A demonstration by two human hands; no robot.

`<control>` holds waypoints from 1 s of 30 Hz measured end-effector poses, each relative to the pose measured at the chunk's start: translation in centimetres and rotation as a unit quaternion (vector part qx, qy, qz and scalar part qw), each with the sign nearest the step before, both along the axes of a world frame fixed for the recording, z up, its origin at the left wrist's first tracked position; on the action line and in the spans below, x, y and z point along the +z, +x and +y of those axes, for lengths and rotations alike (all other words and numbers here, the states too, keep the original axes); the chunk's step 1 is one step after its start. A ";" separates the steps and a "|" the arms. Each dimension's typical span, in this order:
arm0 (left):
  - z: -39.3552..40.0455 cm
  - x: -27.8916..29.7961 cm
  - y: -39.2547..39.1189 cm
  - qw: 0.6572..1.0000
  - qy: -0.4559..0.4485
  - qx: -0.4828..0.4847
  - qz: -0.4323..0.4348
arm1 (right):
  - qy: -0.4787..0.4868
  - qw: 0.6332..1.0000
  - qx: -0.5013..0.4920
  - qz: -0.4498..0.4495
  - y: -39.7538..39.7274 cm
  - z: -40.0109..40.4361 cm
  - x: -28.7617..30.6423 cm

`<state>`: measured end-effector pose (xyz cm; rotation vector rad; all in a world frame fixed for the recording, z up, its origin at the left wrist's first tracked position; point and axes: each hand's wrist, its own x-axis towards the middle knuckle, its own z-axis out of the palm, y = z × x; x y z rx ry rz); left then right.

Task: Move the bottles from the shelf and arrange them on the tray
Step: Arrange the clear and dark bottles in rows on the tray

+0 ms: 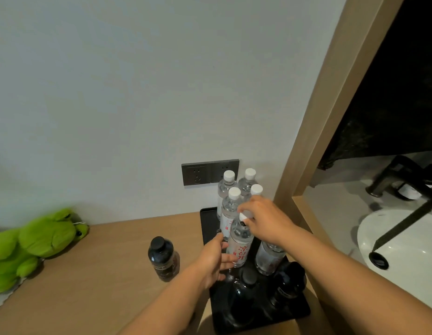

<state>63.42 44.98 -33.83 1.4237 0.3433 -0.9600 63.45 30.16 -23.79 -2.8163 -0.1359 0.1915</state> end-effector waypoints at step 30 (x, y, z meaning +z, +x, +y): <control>-0.6 0.7 0.4 0.988 -0.111 0.106 -0.023 | 0.021 0.999 0.022 -0.011 1.2 1.0 0.9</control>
